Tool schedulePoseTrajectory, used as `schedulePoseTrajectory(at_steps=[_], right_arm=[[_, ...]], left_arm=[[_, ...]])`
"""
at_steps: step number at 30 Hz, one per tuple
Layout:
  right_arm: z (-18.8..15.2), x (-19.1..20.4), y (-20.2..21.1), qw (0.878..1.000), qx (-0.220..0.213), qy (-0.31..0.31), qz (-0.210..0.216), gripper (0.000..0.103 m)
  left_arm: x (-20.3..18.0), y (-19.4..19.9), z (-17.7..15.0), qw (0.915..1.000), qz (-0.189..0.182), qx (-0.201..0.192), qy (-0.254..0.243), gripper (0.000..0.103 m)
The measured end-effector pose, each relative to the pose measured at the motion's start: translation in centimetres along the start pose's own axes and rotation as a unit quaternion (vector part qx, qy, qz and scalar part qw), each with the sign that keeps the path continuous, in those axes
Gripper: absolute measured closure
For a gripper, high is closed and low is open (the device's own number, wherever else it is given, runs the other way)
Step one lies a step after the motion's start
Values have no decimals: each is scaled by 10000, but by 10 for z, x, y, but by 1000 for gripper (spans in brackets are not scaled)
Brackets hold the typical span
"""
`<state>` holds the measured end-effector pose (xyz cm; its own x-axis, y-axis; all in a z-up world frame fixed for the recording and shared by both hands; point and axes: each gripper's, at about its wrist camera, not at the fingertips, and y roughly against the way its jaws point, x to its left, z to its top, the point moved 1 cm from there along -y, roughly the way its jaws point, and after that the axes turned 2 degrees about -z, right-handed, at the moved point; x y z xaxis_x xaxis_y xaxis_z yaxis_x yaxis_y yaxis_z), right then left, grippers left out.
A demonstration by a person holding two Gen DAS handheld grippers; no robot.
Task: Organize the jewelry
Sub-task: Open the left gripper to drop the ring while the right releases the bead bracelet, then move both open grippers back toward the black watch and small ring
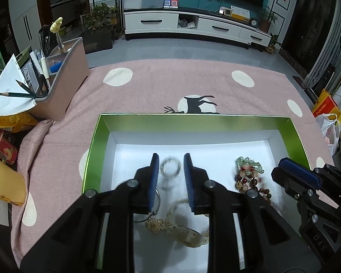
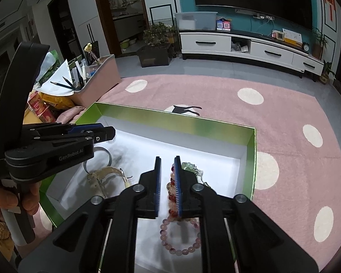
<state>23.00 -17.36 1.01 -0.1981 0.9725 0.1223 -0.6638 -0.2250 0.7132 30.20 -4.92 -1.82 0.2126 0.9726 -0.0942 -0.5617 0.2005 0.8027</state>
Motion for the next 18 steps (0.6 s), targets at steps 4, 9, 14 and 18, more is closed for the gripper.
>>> schedulePoseTrajectory(at_steps=[4,9,14,18], right_arm=[[-2,-2,6,10000,-73,-51,-16,71],[-6,-5,21,9998,-172,-98,-21,65],[-11,-9,42,9993,-338,-180,-28,53],[-17,-12,64,9984,-492,-285,-27,40]], left_arm=[[0,3,0,10000,-3,-67,23,54],[-5,14,-2,9998,52,-168,-34,42],[-13,33,-7,9993,127,-318,-147,30],[-16,51,-13,9988,131,-441,-167,19]])
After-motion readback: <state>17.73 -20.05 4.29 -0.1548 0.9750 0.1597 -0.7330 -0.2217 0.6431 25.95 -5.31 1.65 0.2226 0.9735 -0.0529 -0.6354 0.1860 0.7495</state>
